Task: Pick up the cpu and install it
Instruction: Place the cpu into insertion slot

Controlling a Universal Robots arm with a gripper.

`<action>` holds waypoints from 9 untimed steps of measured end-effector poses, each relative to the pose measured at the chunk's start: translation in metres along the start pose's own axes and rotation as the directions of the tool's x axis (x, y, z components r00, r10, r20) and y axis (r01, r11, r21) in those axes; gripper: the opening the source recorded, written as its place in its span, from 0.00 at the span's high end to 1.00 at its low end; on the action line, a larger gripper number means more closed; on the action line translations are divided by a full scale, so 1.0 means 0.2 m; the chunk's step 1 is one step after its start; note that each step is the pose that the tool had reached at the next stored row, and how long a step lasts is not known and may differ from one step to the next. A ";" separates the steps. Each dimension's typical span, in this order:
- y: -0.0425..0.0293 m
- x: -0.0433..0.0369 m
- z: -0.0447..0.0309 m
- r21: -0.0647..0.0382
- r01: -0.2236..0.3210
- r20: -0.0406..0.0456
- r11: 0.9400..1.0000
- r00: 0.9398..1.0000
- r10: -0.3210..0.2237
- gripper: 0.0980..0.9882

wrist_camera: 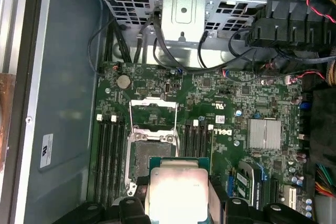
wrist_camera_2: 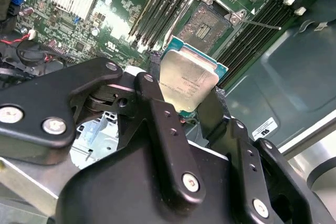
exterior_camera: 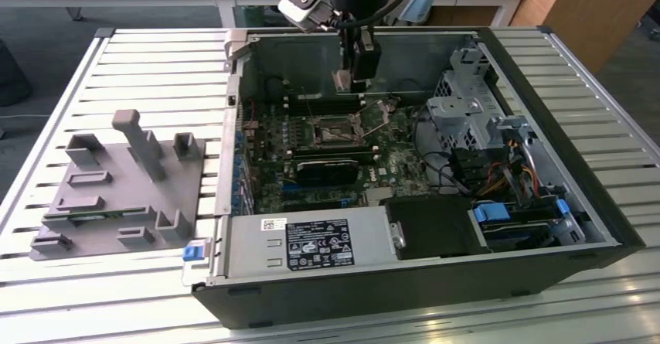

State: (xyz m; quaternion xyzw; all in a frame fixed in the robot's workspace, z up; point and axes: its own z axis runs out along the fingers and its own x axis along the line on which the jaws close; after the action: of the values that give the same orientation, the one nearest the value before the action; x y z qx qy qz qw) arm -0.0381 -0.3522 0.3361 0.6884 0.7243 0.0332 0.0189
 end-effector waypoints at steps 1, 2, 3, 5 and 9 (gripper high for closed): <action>0.000 0.000 0.001 0.000 -0.001 0.000 1.000 1.000 0.001 0.51; 0.000 0.000 0.005 0.000 -0.002 0.000 1.000 1.000 0.002 0.51; -0.001 0.000 0.009 0.000 -0.003 0.000 1.000 1.000 0.003 0.51; -0.002 0.000 0.021 0.003 -0.006 0.000 1.000 1.000 0.006 0.51; -0.004 0.009 0.057 0.006 -0.007 -0.001 1.000 1.000 0.007 0.51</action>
State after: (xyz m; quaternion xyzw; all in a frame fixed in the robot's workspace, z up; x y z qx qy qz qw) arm -0.0381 -0.3502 0.3247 0.6909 0.7221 0.0313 0.0164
